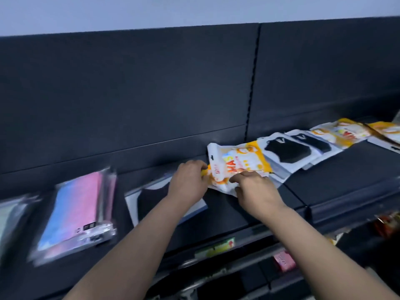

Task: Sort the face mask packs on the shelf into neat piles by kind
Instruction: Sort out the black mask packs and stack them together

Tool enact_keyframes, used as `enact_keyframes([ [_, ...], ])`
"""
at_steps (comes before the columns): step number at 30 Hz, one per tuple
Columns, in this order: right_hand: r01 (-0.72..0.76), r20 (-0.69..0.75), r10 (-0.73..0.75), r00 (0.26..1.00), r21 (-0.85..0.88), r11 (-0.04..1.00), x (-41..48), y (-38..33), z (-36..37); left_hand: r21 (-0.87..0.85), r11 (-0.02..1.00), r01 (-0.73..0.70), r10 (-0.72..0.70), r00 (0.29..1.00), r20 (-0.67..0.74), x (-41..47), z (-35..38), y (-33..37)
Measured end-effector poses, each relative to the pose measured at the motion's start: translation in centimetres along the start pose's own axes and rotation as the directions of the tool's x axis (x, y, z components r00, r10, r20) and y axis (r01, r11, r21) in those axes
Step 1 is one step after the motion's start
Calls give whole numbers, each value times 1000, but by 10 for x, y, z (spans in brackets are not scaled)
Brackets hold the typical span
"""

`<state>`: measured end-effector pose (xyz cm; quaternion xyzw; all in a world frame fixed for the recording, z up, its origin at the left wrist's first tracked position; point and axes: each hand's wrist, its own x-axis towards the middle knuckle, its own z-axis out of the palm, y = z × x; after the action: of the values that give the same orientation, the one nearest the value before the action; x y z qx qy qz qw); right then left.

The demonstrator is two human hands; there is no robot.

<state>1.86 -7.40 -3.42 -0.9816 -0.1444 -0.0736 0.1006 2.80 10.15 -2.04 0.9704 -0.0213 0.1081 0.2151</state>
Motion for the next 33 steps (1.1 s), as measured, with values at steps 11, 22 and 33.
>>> enact_keyframes([
  [11, -147, -2, 148, 989, -68, 987, -39, 187, -22, -11, 998, -67, 68, 991, 115, 31, 96, 157],
  [22, -287, -55, 286, 957, 4, 958, -62, 288, -36, 156, 981, -114, 81, 976, 204, 85, 156, 231],
  [33, -264, -72, 264, 962, 16, 965, 13, 331, -44, 496, 865, -72, -127, 926, 356, 175, 161, 213],
])
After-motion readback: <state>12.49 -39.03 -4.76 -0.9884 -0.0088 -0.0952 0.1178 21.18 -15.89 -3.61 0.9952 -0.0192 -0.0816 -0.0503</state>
